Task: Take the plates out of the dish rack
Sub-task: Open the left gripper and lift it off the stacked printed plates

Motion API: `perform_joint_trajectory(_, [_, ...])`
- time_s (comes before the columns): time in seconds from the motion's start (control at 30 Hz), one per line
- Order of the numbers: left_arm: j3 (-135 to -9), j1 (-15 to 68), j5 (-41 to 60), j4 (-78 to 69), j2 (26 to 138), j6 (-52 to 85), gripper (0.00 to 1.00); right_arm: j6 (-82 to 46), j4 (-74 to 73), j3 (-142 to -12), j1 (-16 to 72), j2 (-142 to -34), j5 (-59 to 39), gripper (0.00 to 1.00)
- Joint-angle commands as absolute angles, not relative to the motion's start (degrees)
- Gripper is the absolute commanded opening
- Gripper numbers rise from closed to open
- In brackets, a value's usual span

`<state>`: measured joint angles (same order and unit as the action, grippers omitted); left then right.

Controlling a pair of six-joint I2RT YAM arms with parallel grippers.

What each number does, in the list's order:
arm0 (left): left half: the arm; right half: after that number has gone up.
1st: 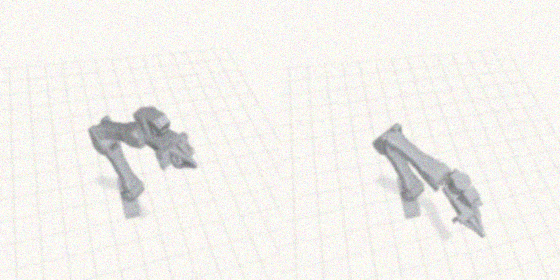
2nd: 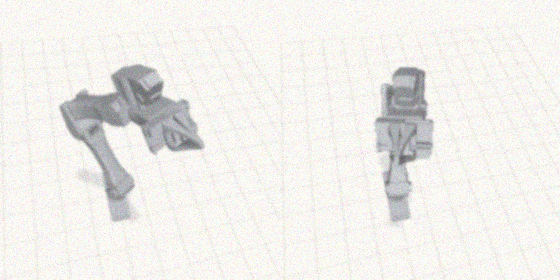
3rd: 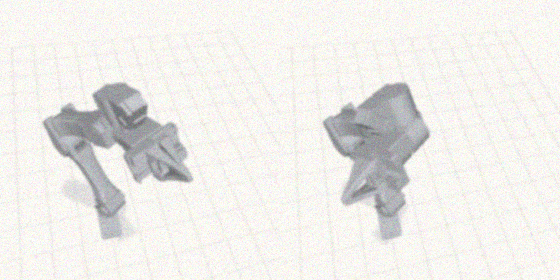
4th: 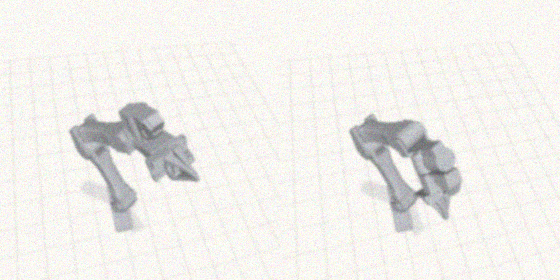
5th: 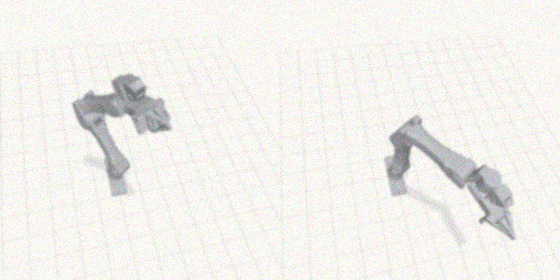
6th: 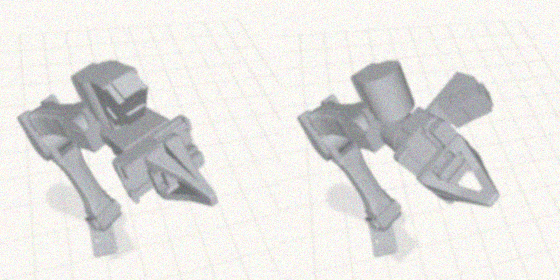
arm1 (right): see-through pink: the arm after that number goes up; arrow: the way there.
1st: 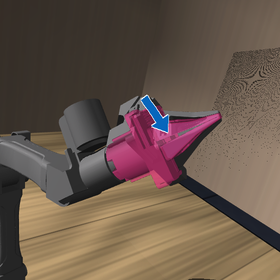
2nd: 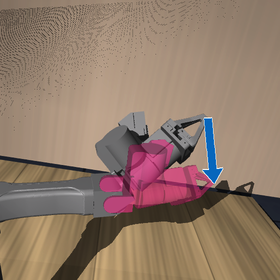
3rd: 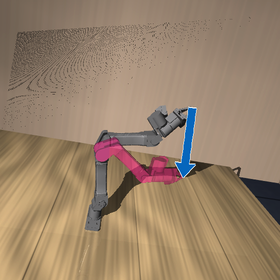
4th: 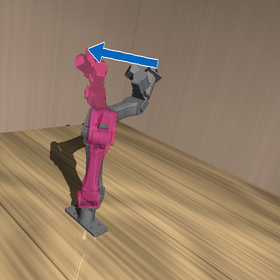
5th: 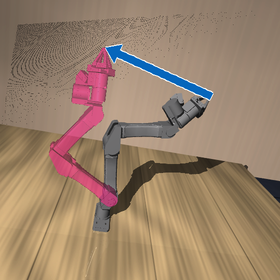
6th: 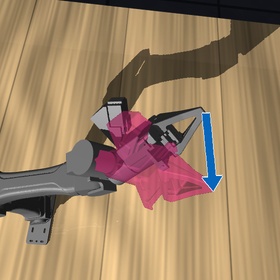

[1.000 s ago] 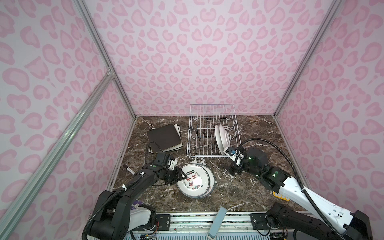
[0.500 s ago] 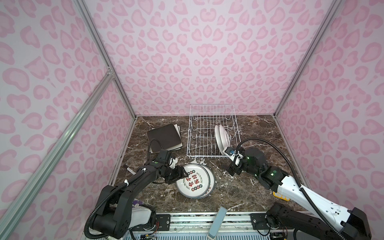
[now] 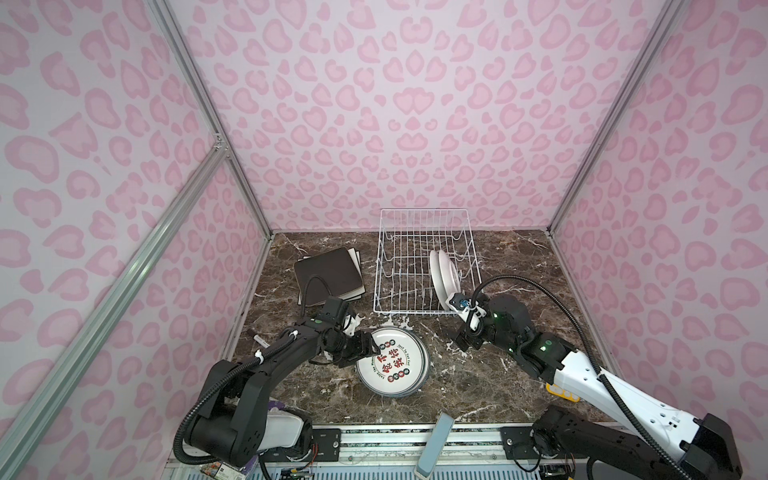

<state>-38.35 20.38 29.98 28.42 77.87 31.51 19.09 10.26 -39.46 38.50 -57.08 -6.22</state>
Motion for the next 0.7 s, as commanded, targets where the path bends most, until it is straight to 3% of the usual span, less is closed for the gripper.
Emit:
perform_joint_trajectory(0.0, [-39.3, 20.6, 30.3, 27.8, 78.1, 31.8, 0.73, 18.6, 8.2, -38.7, 38.6, -57.3, -6.0, 0.98])
perform_joint_trajectory(0.67, [-40.6, 20.9, 27.6, 29.3, 76.8, 30.9, 0.8, 15.0, 5.6, -36.3, 38.6, -54.7, -4.6, 0.99])
